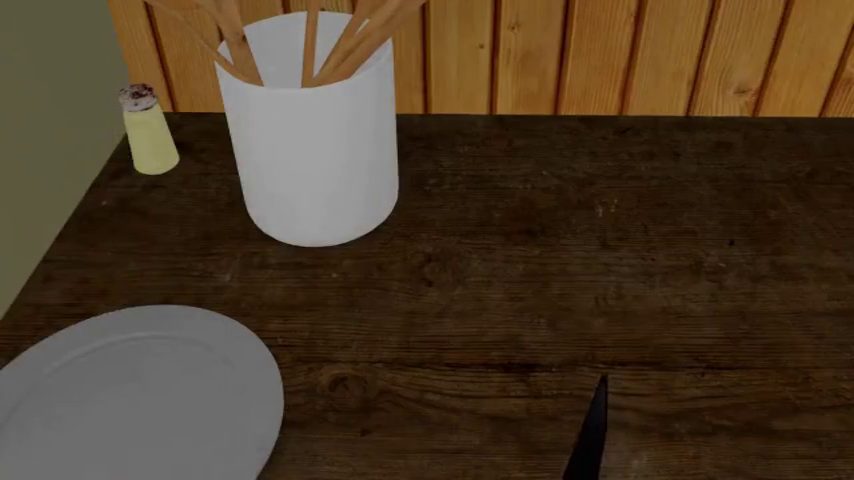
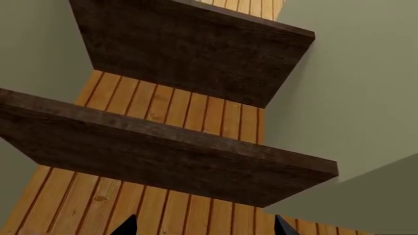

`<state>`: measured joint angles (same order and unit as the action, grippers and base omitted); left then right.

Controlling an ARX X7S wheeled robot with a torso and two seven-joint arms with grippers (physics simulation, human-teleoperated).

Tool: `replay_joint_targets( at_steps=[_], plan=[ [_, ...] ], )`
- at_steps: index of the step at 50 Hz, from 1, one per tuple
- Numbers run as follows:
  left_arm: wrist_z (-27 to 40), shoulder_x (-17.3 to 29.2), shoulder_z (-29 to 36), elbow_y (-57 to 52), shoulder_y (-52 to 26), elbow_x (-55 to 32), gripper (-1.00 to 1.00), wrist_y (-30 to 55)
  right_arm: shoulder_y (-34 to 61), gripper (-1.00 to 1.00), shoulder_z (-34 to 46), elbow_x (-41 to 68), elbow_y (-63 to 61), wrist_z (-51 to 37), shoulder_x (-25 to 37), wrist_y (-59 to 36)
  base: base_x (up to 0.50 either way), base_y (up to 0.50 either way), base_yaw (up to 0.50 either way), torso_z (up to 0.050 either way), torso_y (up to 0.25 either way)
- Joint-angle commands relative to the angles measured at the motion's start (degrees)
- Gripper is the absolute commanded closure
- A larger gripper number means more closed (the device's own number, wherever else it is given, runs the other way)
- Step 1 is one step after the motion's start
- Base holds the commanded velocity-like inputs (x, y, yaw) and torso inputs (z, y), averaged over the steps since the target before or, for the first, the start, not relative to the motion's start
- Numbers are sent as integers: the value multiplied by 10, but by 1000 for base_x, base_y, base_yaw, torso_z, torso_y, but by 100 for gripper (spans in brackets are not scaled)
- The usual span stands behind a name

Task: Pick the butter stick from the counter and place it in the microwave.

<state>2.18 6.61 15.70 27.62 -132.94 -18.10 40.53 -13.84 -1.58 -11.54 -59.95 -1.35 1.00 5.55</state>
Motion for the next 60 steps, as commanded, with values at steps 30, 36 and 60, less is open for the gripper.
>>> replay_joint_targets(
  at_steps=[30,36,60],
  plan=[
    [-54,-66,-74,15,-21,106,100,4,-23,-100,-23,-8,-1,9,-10,22,-159,0,0,0,1],
    [-54,-66,-73,17,-21,108,100,2,-23,-100,-23,-9,-1,9,-10,22,-484,1,0,0,0],
    [-58,-66,-77,22,-21,111,100,2,-20,-100,-19,-8,-1,6,-10,21,-383,2,0,0,0]
  ],
)
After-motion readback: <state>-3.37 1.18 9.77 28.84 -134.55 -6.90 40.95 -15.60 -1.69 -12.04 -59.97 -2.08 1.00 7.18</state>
